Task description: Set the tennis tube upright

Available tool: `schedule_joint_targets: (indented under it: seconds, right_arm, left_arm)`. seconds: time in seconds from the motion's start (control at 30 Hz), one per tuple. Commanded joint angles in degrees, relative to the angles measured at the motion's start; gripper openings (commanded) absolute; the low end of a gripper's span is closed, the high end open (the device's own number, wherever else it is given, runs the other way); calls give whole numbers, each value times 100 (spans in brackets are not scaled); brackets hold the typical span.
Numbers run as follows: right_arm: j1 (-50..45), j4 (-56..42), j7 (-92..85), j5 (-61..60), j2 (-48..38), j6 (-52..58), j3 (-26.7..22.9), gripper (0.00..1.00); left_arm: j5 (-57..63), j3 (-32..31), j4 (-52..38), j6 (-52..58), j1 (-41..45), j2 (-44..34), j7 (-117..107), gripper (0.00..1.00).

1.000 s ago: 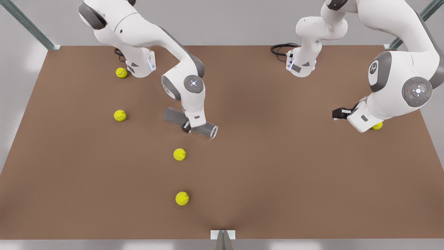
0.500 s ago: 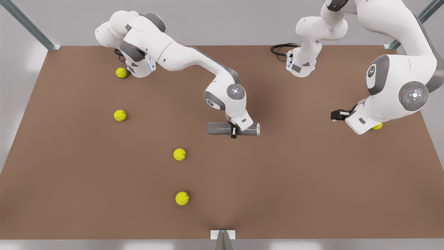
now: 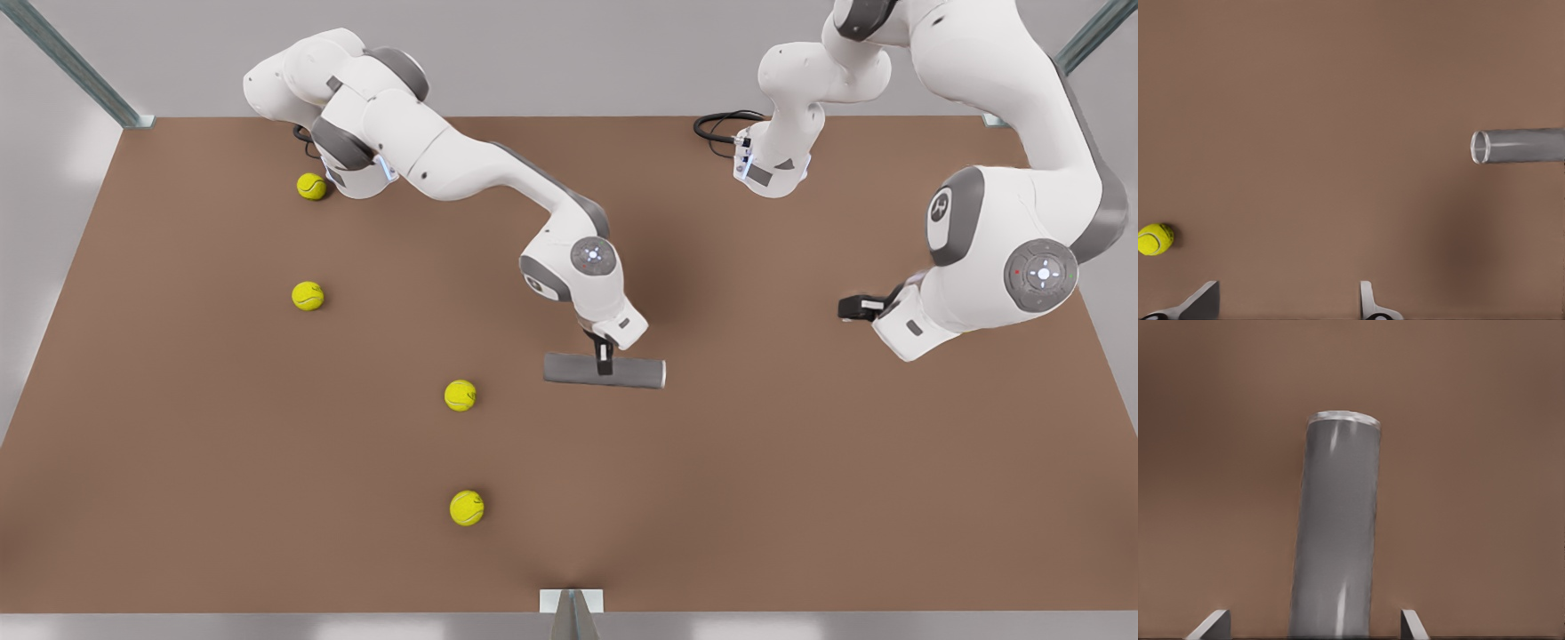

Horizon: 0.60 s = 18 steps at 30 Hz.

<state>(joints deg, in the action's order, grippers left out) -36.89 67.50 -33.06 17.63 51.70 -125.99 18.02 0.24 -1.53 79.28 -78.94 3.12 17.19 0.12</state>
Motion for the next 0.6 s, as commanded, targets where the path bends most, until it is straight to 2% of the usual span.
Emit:
schedule_joint_targets:
  seconds: [0.0,0.03,0.1,0.13,0.17,0.2,0.23,0.27,0.33,0.37,0.4,0.43,0.47,0.5,0.57]
  right_arm:
    - [7,0,2,-5,-2,21,9,100]
    - [51,9,19,-49,-37,65,9,100]
    - [165,9,63,-743,-256,934,26,100]
    - [174,17,823,-831,-616,2039,62,100]
    - [156,140,2847,-831,-1109,3158,185,100]
    - [200,158,3824,-858,-1294,3809,185,100]
    - [463,324,4246,-858,-1400,4336,176,100]
    - [1209,545,4510,-884,-1400,5022,176,100]
    - [2185,923,4757,-1332,-1593,5084,-623,100]
    - [3220,923,4695,-1570,-1777,4831,-703,100]
    - [4056,1045,4433,-1509,-2198,4086,-712,100]
    - [4699,1510,3493,-1543,-2770,2617,-694,100]
    - [4858,2346,3087,-1543,-3605,1613,-703,100]
    - [4937,2311,3113,-1552,-3720,1682,-650,100]
    - [4814,1670,3658,-1535,-3773,2973,-633,100]
  left_arm:
    - [-848,4,9,19,-127,117,-99,100]
    - [-1867,65,359,-7,-390,223,-117,100]
    - [-3642,302,1676,-682,-549,153,-21,100]
    - [-4424,302,2248,-1026,-742,223,583,100]
    - [-4831,302,2496,-1264,-804,601,1841,100]
    - [-4858,294,2584,-1589,-804,768,2545,100]
    - [-5314,267,2882,-2063,-760,777,2897,100]
    - [-5973,-49,3243,-2678,-725,856,3231,100]
    - [-6808,-374,3515,-3110,-681,1023,3688,100]
    - [-7115,-418,3638,-3267,-672,1076,3890,100]
    - [-7432,-515,3682,-3452,-611,1181,4092,100]
    - [-7845,-515,3682,-3611,-470,1278,4295,100]
    - [-8100,-515,3682,-3637,-426,1410,4523,100]
    - [-8355,-515,3682,-3681,-329,1506,4743,100]
    - [-8593,-524,3674,-3699,-233,1638,4954,100]
